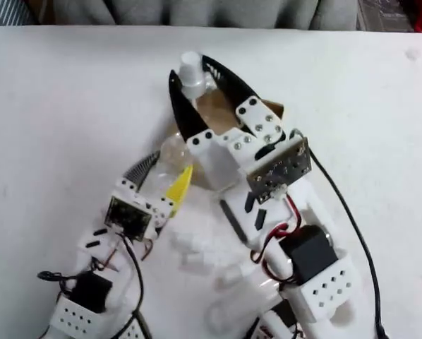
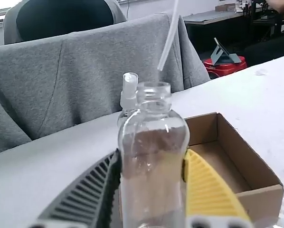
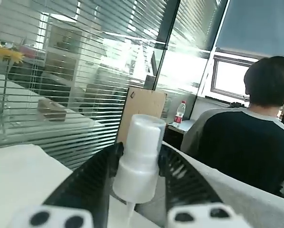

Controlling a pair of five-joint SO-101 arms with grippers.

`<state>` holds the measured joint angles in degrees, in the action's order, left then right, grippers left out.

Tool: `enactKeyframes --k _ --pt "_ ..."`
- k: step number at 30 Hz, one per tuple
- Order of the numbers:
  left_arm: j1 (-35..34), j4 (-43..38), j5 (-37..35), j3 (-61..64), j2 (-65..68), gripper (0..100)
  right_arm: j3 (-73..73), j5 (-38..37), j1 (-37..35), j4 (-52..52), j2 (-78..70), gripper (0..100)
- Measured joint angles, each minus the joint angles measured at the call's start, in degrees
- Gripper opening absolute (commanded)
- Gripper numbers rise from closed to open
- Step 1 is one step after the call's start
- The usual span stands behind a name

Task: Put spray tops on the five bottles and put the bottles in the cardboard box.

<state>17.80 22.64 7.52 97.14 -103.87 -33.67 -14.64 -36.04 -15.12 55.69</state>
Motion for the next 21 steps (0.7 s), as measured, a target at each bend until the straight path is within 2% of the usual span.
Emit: enactKeyframes --k 21 --pt "0.0 0.0 0.0 0.0 0.0 2 0.0 -0.1 -2.4 0.0 -3.5 1.6"
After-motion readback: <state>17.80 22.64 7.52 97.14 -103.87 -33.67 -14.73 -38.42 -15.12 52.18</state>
